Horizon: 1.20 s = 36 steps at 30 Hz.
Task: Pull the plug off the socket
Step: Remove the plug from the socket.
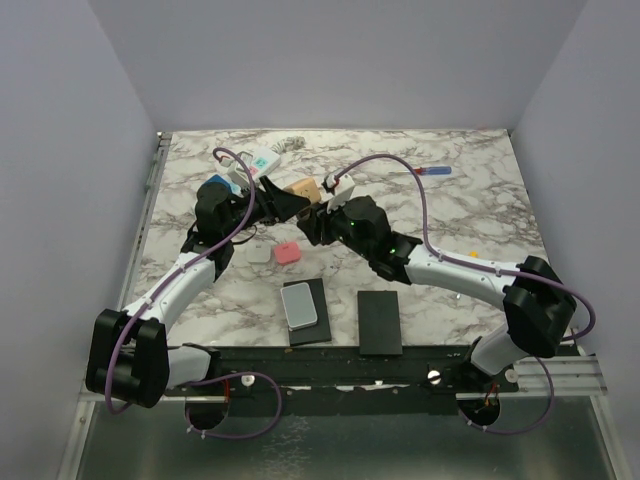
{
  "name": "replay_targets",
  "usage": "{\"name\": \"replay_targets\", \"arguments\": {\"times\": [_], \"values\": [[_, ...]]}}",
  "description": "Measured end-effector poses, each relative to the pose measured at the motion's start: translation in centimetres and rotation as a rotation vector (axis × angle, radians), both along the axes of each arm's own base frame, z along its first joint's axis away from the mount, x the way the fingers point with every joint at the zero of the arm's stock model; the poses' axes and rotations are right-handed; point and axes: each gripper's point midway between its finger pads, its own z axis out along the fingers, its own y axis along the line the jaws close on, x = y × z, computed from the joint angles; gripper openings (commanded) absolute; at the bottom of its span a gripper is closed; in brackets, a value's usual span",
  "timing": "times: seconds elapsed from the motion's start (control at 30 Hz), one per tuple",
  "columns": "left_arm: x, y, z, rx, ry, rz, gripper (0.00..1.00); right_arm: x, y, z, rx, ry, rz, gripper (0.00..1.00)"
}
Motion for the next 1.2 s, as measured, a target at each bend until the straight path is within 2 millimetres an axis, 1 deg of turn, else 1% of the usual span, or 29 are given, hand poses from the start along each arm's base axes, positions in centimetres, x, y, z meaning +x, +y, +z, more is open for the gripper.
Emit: {"name": "replay_targets", "arguments": {"times": [0.33,0.57,0.73,0.87,1.03,1.2], "values": [[0.0,0.1,-0.2,0.002,0.01,0.005,0.0,-0.6,0.6,-0.2,0.074,0.142,-0.027,0.01],[0.1,0.1,-0.1,0.0,0.009,0.009,0.0,-0.7,0.7,-0.1,0.084,0.184,-0.039,0.01],[0.1,0.3,-0.1,-0.001,0.009,0.009,0.0,-0.6,0.6,-0.1,0.071,0.151,-0.028,0.01],[-0.3,0.1,-0.2,-0.001,0.02,-0.014,0.0,-0.8,0.1,-0.3,0.042,0.093,-0.007,0.01],[-0.8,-0.2,-0.1,-0.006,0.019,-0.043,0.0,-1.0,-0.5,-0.1,0.002,0.03,0.018,0.01],[-0.9,-0.3,0.0,-0.008,0.017,-0.055,0.0,-1.0,-0.8,0.0,-0.025,-0.011,0.033,0.01]]}}
